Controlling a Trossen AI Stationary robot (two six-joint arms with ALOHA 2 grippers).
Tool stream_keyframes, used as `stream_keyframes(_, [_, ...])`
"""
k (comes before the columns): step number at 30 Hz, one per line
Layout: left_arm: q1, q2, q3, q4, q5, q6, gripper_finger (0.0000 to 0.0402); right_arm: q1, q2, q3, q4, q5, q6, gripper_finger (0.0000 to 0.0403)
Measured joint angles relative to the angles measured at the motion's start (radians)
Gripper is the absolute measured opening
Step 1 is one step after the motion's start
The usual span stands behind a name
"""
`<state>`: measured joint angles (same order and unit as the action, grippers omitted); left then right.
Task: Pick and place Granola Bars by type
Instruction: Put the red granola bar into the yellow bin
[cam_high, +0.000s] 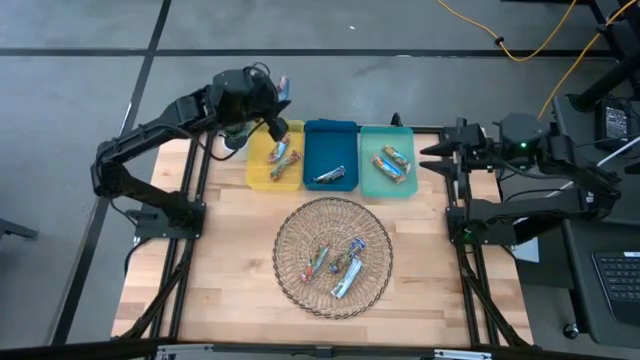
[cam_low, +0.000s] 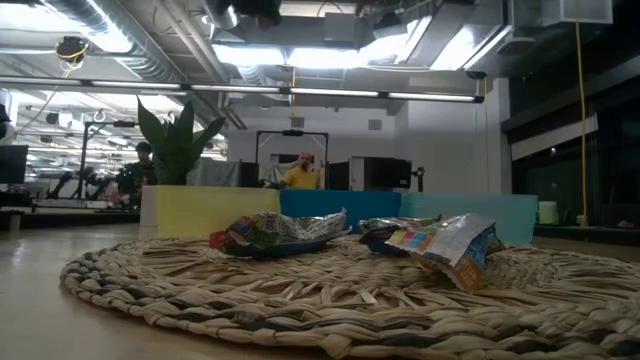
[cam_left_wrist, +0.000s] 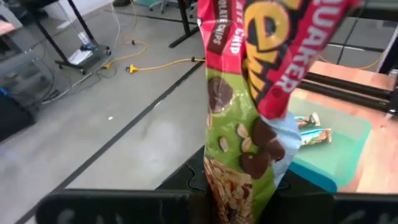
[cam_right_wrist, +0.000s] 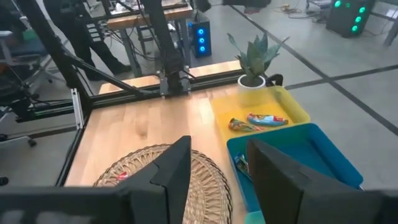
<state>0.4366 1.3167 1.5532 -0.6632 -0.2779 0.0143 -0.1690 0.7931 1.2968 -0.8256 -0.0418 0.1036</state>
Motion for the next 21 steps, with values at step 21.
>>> stream_keyframes(21, [0.110, 0.321, 0.000, -0.235, 0.126, 0.000, 0.0045, 0.023, -0.063, -0.142, 0.067, 0.040, 0.045, 0.0157])
